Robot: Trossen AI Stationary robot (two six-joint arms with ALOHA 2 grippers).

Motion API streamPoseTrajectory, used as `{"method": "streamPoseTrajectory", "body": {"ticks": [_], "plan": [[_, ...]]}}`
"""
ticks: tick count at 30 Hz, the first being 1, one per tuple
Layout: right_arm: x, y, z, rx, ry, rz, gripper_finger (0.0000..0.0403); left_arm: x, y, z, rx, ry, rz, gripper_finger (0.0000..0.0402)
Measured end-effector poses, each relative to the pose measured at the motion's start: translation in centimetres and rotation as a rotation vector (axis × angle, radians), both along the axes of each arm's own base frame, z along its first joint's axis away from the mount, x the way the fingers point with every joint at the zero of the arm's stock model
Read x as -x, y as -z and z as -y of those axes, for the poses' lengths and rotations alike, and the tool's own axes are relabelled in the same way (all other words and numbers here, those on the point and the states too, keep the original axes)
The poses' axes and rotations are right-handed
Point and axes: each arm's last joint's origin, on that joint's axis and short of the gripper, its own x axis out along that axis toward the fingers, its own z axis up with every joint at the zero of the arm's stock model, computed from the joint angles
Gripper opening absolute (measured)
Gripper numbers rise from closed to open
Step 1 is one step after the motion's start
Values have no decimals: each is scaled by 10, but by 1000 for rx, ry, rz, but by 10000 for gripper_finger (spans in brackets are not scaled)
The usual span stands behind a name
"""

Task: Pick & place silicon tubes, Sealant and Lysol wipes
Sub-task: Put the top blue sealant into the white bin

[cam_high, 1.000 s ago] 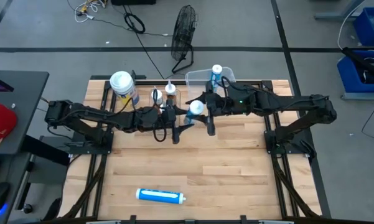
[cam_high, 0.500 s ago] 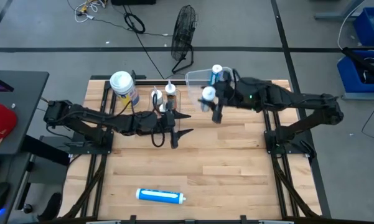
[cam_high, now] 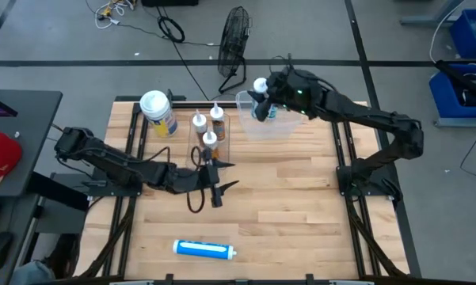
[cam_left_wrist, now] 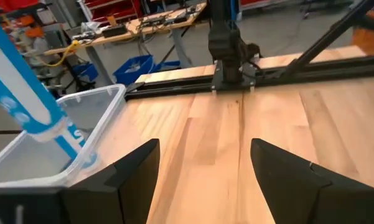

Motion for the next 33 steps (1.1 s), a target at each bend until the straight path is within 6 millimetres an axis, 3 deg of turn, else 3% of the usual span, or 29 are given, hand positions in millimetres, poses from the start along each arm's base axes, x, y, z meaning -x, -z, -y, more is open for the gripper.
{"method": "streamPoseTrajectory", "body": {"ticks": [9, 15, 20, 24, 30, 33], "plan": [[-21, 41, 52, -70, 87, -65, 210, 11, 8, 18, -7, -65, -52, 254], [-34, 63, 72, -99, 91, -59, 210, 16, 9, 25, -33, -123, -57, 254], [-37, 80, 82, -113, 113, -64, 210, 20, 12, 28, -30, -188, -55, 254], [-31, 105, 87, -134, 138, -36, 210, 22, 13, 29, -9, -250, -30, 254], [-24, 136, 85, -139, 124, 19, 210, 23, 13, 30, -9, -258, -26, 254], [-21, 142, 84, -115, 130, 52, 210, 24, 13, 31, -8, -257, -26, 254]]}}
